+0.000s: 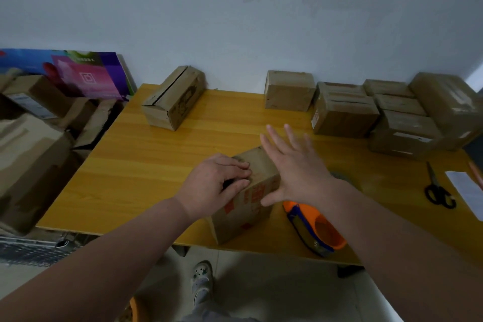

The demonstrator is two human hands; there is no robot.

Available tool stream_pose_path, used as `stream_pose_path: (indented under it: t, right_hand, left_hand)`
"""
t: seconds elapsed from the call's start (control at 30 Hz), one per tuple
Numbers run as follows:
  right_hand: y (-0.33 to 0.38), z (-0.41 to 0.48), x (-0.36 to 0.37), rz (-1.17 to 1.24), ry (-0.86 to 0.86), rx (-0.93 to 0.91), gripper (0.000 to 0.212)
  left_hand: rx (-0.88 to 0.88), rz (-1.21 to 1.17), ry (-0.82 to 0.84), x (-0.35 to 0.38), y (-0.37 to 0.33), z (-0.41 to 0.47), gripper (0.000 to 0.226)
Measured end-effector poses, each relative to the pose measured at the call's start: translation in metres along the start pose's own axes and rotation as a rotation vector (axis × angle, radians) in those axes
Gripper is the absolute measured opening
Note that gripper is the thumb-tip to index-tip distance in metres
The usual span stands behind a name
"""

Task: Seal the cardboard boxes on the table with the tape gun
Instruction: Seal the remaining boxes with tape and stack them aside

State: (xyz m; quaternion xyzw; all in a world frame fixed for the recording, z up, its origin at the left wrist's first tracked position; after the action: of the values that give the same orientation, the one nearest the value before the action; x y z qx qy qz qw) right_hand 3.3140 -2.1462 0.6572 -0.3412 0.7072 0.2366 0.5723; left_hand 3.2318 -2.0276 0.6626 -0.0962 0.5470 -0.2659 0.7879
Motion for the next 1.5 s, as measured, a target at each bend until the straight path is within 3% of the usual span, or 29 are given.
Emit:
stream_pose_path:
  t: [0.27,0.47,0.6,0.67,0.77,0.83,0.9,1.0,1.07,1.17,1.3,1.4,1.5]
  right_hand:
    - [0.022,-0.001,0.009,-0.103,0.012,-0.003,0.122]
    - [0.027,-0.01,0.008,0.053,0.017,-0.079,0.115]
    - [-0.011,-0.022,0.005,0.375,-0.082,0.152,0.104]
    - [-0.031,-0.031,0.018,0.5,-0.105,0.296,0.084]
    - [-0.046,-0.043,0.054,0.421,0.037,0.433,0.042]
    - [-0.05,-0.05,0.082,0.374,0.154,0.484,0.026]
    - [-0.049,-0.057,0.107,0.349,0.249,0.529,0.021]
    - [-0.051,-0.064,0.126,0.337,0.269,0.592,0.035]
    - [-0.053,-0.066,0.129,0.344,0.239,0.609,0.04]
    - [-0.058,-0.062,0.126,0.398,0.136,0.627,0.035]
    - [-0.08,-0.062,0.101,0.741,-0.146,0.772,0.02]
    - [-0.093,-0.064,0.084,1.052,-0.333,0.839,0.016]
    - [-0.098,-0.064,0.074,1.234,-0.421,0.851,0.014]
  left_hand:
    - [-0.025,0.01,0.029,0.005,0.003,-0.001,0.039]
    - [-0.069,0.053,0.082,0.005,0.005,-0.001,0.047]
    - [-0.141,0.055,0.101,0.0,0.013,0.001,0.057]
    - [-0.231,0.058,0.165,0.001,0.016,0.001,0.071]
    - [-0.371,0.114,0.279,0.002,0.02,0.008,0.098]
    - [-0.426,0.119,0.315,0.007,0.022,0.014,0.1]
    - [-0.483,0.073,0.296,0.009,0.026,0.017,0.103]
    - [-0.623,-0.02,0.205,0.001,0.039,0.016,0.104]
    - [-0.746,-0.24,0.107,-0.006,0.046,0.01,0.096]
    - [-0.841,-0.656,-0.061,-0.01,0.051,0.0,0.052]
    - [-0.899,-0.9,-0.134,-0.001,0.066,-0.012,0.076]
    - [-0.899,-0.998,-0.085,0.008,0.076,-0.023,0.095]
    - [-0.888,-1.019,0.016,0.017,0.081,-0.032,0.085]
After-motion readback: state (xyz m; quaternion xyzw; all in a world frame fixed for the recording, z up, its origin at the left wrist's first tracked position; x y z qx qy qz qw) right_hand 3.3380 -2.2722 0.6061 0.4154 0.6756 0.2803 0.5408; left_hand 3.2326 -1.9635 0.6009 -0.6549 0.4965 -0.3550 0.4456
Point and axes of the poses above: each hand's wrist, its own z-axis towards the middle knuckle, its own x-axis out of the palm, y = z × x, the point moved 7 cm from there along z, towards the middle knuckle, and after that the axes turned 1 degree about z, right-handed, at the moved point
